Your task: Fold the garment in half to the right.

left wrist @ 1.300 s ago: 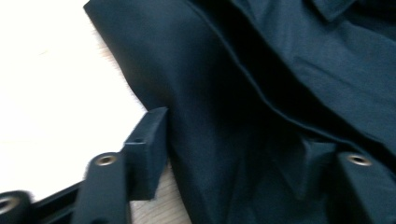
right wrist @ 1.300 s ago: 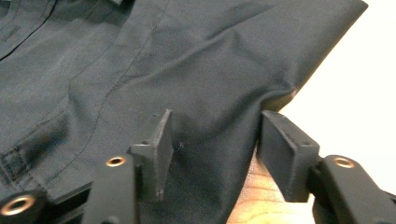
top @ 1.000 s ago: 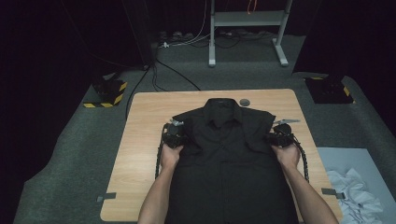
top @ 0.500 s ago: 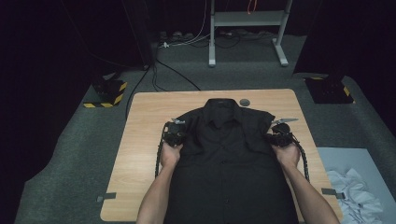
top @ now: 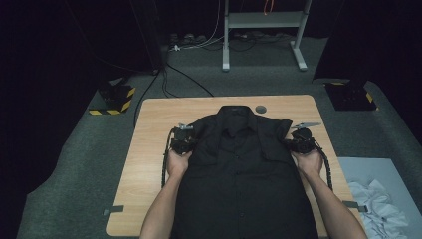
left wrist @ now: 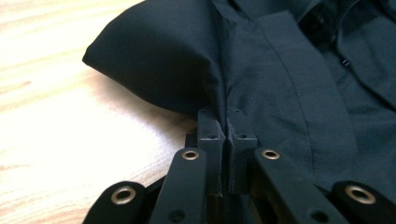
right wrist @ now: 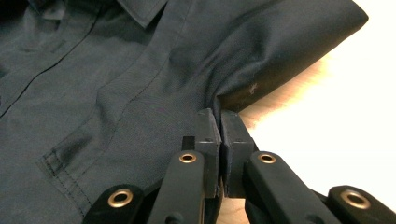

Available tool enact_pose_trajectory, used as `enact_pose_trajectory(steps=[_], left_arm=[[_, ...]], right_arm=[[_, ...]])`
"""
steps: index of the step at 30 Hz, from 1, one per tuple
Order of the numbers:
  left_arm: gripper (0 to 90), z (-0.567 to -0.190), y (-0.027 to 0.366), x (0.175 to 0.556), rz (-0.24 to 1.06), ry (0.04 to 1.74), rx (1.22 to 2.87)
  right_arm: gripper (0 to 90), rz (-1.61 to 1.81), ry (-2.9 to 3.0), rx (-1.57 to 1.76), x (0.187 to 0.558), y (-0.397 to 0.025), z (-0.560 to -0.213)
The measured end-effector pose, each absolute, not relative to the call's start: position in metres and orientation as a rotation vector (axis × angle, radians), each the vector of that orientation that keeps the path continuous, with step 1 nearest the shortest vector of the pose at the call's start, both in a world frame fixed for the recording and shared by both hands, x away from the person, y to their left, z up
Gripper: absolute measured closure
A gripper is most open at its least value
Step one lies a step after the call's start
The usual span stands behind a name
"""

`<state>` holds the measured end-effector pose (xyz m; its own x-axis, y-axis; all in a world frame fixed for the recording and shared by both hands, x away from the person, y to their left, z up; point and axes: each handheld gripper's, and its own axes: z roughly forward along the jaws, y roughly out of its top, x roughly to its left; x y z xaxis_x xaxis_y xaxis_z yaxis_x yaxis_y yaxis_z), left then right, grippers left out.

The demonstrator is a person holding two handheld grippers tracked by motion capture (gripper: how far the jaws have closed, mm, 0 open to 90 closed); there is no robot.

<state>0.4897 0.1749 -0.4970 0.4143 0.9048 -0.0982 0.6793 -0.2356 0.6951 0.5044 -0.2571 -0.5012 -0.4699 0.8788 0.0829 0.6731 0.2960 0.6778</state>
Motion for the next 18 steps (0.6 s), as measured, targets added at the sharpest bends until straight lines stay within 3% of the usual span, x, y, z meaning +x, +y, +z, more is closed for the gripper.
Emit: enact_pose_trajectory(steps=[18], left_arm=[[87.1,-0.460,0.184,0.489,0.427,1.292,1.937]], right_arm=[[87.8,1.046,2.236,1.352,0.500,-0.269,-0.464]])
